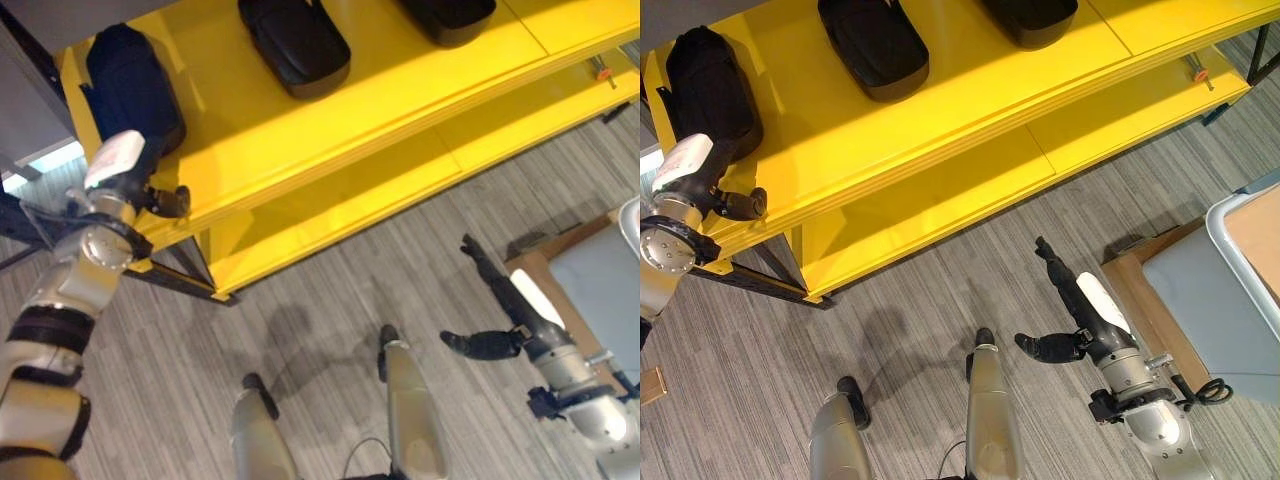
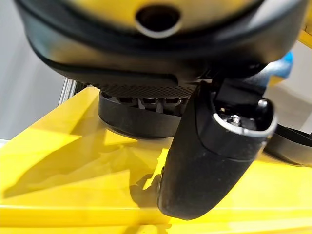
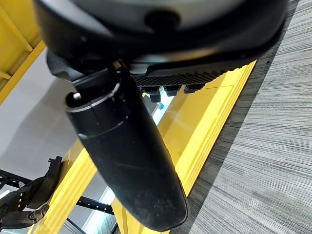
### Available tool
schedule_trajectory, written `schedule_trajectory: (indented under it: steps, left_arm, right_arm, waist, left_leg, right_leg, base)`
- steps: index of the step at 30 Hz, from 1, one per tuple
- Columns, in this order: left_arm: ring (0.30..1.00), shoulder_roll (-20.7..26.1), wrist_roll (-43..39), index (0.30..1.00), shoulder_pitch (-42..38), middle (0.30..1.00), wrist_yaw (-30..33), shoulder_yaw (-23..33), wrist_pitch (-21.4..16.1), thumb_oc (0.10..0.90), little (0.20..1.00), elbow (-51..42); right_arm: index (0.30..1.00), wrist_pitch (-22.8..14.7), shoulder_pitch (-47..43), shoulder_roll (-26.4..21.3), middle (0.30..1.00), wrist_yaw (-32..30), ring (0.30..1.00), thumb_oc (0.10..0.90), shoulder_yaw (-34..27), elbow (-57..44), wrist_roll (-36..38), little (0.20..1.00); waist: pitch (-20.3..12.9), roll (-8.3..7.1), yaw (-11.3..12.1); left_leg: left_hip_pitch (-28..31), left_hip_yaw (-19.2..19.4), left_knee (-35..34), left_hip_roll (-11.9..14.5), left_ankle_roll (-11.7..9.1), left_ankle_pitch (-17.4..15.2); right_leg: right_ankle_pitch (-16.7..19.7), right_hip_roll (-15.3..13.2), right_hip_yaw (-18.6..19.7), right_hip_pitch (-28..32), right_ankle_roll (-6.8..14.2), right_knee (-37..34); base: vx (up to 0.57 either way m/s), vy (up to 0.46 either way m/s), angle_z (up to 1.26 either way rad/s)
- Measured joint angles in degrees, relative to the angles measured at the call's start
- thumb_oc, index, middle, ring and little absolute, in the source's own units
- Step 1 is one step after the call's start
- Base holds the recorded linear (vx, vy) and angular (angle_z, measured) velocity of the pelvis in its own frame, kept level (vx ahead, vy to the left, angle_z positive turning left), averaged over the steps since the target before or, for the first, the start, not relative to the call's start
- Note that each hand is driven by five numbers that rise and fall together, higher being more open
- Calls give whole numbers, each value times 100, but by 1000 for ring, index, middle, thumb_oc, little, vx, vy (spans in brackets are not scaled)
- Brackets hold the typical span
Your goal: Move parts from the plastic box to the shelf.
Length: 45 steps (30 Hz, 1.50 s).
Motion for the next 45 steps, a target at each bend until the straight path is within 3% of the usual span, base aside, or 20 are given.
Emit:
schedule_trajectory:
  steps: [45]
  left_arm:
    - [1000,0,7,1000,130,1000,0,8,36,900,1000,-160]
  right_arm:
    - [1000,7,1,-5,1000,23,1000,900,2,3,-3,1000]
  waist:
    - [1,2,2]
  left_leg:
    - [13,1,36,-4,3,2]
  right_leg:
    - [5,0,22,2,-1,40]
  base:
    - [0,0,0]
